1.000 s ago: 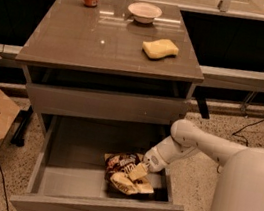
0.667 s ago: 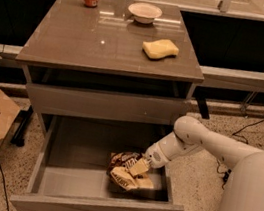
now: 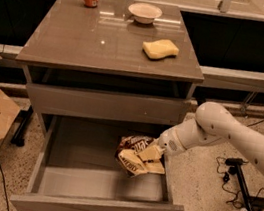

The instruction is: Pick brown chip bag from middle drawer and place on counter

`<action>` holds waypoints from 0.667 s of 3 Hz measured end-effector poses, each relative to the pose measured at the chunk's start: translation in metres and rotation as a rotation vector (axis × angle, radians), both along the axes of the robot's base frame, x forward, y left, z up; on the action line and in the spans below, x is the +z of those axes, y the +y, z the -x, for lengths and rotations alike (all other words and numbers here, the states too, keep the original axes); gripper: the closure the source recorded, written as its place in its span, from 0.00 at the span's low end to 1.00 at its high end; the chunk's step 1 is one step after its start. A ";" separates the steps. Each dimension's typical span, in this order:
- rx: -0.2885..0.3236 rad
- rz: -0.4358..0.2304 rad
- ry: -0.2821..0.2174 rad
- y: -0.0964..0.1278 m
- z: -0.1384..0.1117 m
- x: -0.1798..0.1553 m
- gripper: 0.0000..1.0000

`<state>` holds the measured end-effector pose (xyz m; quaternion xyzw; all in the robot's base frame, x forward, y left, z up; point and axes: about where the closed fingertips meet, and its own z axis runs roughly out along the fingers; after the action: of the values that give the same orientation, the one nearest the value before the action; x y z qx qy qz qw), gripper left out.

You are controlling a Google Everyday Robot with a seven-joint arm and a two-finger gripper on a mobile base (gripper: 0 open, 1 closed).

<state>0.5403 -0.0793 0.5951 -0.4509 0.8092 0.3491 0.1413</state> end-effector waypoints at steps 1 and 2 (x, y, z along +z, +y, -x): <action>0.082 -0.013 -0.131 -0.010 0.013 0.062 1.00; 0.167 -0.038 -0.298 -0.022 0.025 0.131 1.00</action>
Offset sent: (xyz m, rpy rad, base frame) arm -0.0406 -0.0436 0.2286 0.0672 -0.5434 0.2798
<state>0.5157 -0.1012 0.7261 -0.5608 0.7323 0.3039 0.2388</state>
